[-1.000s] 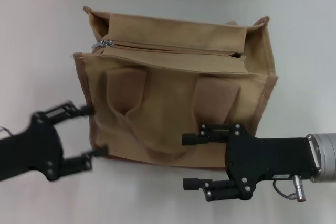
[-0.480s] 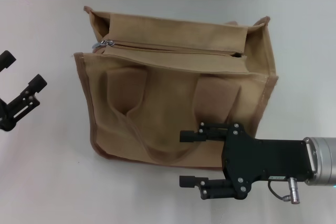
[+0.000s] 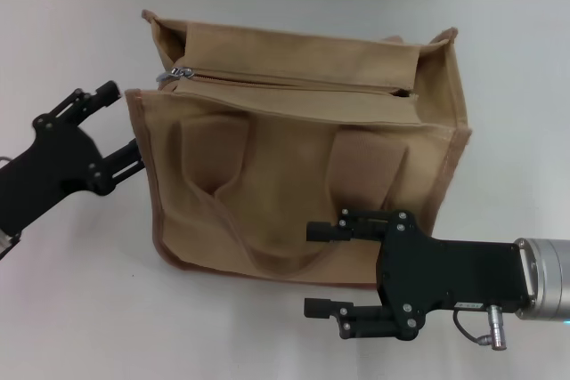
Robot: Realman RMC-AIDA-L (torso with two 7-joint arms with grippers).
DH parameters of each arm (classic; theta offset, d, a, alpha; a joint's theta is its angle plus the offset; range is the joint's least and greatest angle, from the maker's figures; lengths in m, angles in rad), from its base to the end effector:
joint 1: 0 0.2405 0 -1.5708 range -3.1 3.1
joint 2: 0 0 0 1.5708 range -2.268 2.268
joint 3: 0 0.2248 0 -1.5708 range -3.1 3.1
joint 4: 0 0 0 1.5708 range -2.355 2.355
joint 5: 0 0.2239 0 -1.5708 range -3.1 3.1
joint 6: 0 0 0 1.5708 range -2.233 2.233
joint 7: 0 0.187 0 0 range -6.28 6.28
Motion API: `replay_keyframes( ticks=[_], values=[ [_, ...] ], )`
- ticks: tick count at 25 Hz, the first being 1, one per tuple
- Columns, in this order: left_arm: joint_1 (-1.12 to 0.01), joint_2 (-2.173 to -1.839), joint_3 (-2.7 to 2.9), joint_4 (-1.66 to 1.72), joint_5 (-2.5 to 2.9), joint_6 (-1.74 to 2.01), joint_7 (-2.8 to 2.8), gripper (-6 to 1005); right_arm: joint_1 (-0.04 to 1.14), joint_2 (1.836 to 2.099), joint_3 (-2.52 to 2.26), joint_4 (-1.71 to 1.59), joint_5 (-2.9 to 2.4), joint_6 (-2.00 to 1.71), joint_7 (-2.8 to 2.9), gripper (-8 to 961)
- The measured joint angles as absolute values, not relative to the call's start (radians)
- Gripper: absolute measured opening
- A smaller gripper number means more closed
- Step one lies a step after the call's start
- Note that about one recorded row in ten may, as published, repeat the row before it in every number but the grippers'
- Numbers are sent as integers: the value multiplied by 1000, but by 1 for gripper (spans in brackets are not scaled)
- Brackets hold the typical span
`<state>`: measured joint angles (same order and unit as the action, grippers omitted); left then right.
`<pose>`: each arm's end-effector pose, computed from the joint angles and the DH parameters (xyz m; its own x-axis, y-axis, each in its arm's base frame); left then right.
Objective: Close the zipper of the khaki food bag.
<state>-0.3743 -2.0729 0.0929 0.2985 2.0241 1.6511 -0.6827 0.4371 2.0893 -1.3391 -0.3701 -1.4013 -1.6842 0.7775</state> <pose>-0.2911 0.2920 -0.0034 0.6947 -0.0032 0.7193 0.5143 -0.6969 -0.4998 0.1872 0.2441 -0.0933 0.7228 -0.0159 -0.6909 -0.0460 -0.9986 -0.0252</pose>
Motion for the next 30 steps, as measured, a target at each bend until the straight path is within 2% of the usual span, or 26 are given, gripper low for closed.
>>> replay_keyframes(
  ticks=[6,30],
  values=[
    [-408,-2073,82,249,1962,1653,-683,722,435,2089,-1339,-362,-1394,-1691,771,721],
    [-397,-2071,144,205,1929,1707,-752,687,429,2091,-1342,-329,-1379,-1697,770,720]
  ],
)
